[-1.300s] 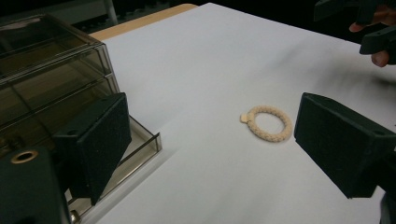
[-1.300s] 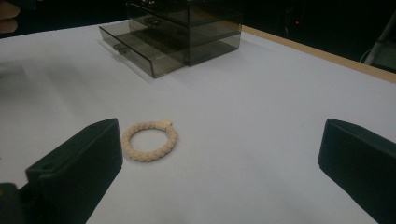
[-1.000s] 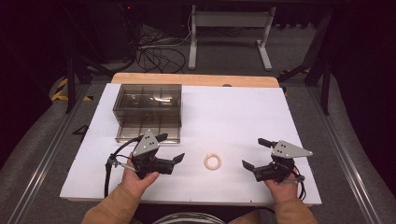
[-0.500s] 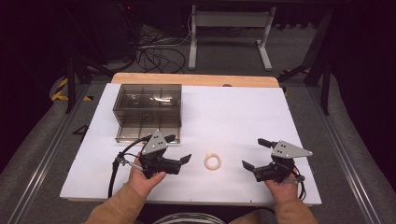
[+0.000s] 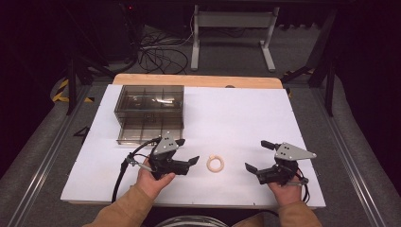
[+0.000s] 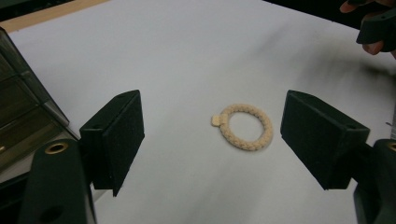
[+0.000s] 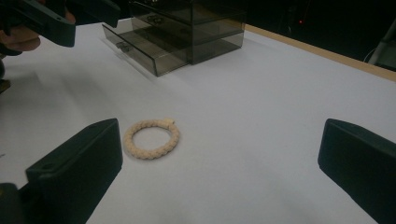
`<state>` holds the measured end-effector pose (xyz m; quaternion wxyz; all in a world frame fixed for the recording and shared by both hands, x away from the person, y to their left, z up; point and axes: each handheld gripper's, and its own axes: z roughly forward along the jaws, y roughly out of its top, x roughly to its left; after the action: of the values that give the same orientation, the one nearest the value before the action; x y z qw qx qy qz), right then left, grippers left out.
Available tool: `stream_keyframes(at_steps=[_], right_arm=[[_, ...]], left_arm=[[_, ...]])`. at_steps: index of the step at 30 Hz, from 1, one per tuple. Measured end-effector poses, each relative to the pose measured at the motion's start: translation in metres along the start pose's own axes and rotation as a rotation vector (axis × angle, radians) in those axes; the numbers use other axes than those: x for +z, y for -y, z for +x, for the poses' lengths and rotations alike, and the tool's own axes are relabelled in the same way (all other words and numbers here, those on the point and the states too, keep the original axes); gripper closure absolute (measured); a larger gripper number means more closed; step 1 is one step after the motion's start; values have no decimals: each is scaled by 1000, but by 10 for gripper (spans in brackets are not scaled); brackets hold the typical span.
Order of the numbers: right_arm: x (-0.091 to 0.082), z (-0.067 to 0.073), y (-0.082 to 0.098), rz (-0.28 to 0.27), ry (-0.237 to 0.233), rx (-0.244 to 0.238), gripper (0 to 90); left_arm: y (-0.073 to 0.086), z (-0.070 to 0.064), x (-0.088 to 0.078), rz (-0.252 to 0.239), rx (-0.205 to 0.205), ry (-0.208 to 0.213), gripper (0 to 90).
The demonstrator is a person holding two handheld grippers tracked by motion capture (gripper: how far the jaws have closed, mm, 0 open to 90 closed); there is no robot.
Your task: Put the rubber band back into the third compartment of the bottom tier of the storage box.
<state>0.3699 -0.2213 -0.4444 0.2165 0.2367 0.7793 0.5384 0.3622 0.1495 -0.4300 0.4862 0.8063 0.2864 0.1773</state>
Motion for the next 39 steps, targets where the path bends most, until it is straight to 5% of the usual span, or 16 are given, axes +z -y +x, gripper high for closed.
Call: stream_keyframes(at_steps=[39], right_arm=[[1,0,1,9,-11,2,4]], left_arm=[[2,-12,74,210,-16,56,347]])
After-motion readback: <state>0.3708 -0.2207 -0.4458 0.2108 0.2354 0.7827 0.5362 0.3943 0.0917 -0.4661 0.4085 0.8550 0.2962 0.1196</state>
